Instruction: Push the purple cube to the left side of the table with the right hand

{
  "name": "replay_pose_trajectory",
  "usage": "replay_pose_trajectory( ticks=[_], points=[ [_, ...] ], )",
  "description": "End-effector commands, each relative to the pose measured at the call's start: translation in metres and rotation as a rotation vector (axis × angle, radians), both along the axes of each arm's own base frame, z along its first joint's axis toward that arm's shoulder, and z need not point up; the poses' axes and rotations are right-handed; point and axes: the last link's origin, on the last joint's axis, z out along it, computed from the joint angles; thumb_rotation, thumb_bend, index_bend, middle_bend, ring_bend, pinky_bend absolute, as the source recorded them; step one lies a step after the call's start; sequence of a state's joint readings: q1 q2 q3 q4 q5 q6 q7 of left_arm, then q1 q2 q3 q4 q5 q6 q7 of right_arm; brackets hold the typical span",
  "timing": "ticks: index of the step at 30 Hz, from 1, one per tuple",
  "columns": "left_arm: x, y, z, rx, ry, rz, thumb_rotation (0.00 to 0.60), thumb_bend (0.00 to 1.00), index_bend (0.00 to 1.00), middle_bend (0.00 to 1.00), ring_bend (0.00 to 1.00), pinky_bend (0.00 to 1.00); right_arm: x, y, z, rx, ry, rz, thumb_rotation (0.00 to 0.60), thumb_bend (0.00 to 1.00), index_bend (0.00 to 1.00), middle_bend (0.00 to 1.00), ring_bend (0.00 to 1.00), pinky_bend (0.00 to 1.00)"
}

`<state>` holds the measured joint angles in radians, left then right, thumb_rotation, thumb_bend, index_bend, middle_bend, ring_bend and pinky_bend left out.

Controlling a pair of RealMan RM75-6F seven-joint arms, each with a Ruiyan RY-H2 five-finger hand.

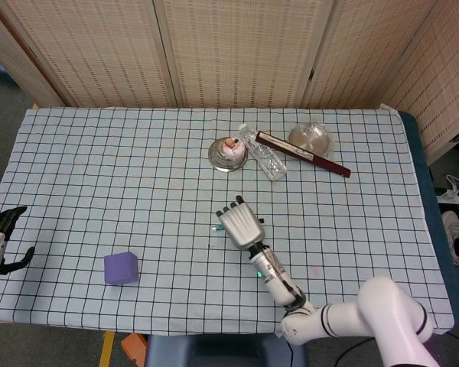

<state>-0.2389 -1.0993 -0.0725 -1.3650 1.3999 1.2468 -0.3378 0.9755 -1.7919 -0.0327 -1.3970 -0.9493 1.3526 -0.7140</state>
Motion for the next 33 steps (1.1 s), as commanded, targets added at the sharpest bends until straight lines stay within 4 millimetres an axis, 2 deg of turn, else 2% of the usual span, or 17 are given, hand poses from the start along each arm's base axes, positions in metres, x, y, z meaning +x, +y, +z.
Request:
replay_pose_trajectory(
  ticks=[1,6,8,11,13,16,18,21,24,27,29,33],
  points=[
    [0.001,0.001,-0.004,-0.003,0.011,0.004,0.6,0.4,0.02,0.05,0.02,0.21,-0.05,0.017,0.029,-0.046,0.058,-0.051,0.6,0.44,0.95,0.81,0.52,0.32],
    [0.002,0.001,-0.008,-0.009,0.027,0.01,0.6,0.4,0.02,0.05,0.02,0.21,-0.095,0.029,0.041,-0.035,0.069,-0.157,0.6,0.44,0.93,0.81,0.51,0.32],
    [0.002,0.001,-0.009,-0.011,0.031,0.01,0.6,0.4,0.02,0.05,0.02,0.21,-0.107,0.032,0.042,-0.021,0.075,-0.184,0.6,0.44,0.92,0.81,0.5,0.32],
    [0.003,0.001,-0.012,-0.017,0.037,0.01,0.6,0.4,0.02,0.05,0.02,0.21,-0.12,0.037,0.04,0.008,0.065,-0.207,0.6,0.44,0.84,0.78,0.47,0.32],
    [0.003,0.001,-0.014,-0.024,0.039,0.011,0.6,0.4,0.02,0.05,0.02,0.21,-0.126,0.04,0.038,0.036,0.055,-0.216,0.6,0.44,0.73,0.68,0.44,0.32],
    [0.004,0.002,-0.015,-0.03,0.037,0.007,0.6,0.4,0.02,0.05,0.02,0.21,-0.134,0.042,0.037,0.082,0.057,-0.223,0.6,0.43,0.5,0.49,0.36,0.3],
    [0.004,0.002,-0.016,-0.035,0.034,0.005,0.6,0.4,0.02,0.05,0.02,0.21,-0.139,0.042,0.037,0.106,0.053,-0.243,0.6,0.4,0.25,0.31,0.25,0.26],
    [0.004,0.002,-0.018,-0.043,0.04,0.003,0.6,0.4,0.02,0.05,0.02,0.21,-0.144,0.045,0.042,0.136,0.025,-0.277,0.6,0.34,0.02,0.13,0.14,0.21],
    [0.004,0.001,-0.019,-0.049,0.045,0.002,0.6,0.4,0.02,0.05,0.02,0.21,-0.146,0.051,0.052,0.132,-0.012,-0.276,0.6,0.29,0.0,0.08,0.12,0.2],
    [0.006,-0.002,-0.019,-0.048,0.046,-0.005,0.6,0.4,0.02,0.05,0.02,0.21,-0.146,0.058,0.074,0.084,-0.054,-0.263,0.6,0.26,0.0,0.07,0.1,0.19],
    [0.008,-0.005,-0.017,-0.036,0.045,-0.014,0.6,0.4,0.02,0.05,0.02,0.21,-0.147,0.062,0.098,0.0,-0.083,-0.255,0.6,0.24,0.0,0.07,0.07,0.16],
    [0.015,-0.014,-0.012,-0.009,0.04,-0.044,0.6,0.4,0.02,0.05,0.03,0.23,-0.162,0.081,0.146,-0.187,-0.036,-0.285,0.6,0.21,0.0,0.0,0.0,0.02]
  ],
)
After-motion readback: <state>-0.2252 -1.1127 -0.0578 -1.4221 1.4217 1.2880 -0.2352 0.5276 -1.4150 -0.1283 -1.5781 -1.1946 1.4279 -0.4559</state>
